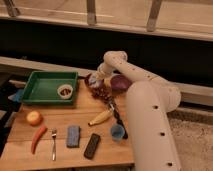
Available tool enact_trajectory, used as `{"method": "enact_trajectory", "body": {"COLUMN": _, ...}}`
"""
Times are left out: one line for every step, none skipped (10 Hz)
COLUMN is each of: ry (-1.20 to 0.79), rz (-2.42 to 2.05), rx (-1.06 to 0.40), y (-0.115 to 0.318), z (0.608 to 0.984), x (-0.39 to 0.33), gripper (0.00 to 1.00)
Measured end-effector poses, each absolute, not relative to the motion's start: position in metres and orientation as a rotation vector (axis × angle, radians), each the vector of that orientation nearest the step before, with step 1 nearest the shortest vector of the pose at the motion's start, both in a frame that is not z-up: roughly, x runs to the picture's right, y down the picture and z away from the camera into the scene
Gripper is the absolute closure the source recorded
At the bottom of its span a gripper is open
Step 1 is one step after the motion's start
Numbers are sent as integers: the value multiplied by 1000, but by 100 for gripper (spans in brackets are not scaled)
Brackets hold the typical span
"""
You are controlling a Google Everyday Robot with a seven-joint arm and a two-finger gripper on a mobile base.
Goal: Wipe red bowl with towel
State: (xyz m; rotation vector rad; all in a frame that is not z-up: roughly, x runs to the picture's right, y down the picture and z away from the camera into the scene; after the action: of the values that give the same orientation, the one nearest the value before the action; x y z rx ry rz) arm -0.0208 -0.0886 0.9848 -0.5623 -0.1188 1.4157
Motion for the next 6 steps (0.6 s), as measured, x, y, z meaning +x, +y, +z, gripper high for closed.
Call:
{"method": "enact_trajectory", "body": {"ry": -139, "rz": 1423, "rx": -547, "y": -97, "z": 989, "x": -21, "gripper": 100}}
{"method": "enact_trajectory", "body": {"ry": -171, "rz": 1421, "rx": -537, "y": -107, "z": 991, "x": -32, "gripper": 100}}
{"method": "enact_trajectory", "body": {"ry": -197, "rz": 1410, "rx": -539, "y": -112, "z": 991, "x": -45, "gripper": 100}}
{"method": "enact_trajectory", "body": {"ry": -214, "rz": 1396, "rx": -547, "y": -113, "z": 989, "x": -52, "gripper": 100}}
{"method": "enact_trajectory", "body": {"ry": -212, "rz": 1384, "rx": -553, "y": -109, "z": 984, "x": -55, "gripper": 100}}
{"method": "enact_trajectory", "body": {"ry": -204, "rz": 1375, "rx": -563, "y": -103, "z": 978, "x": -58, "gripper": 100}}
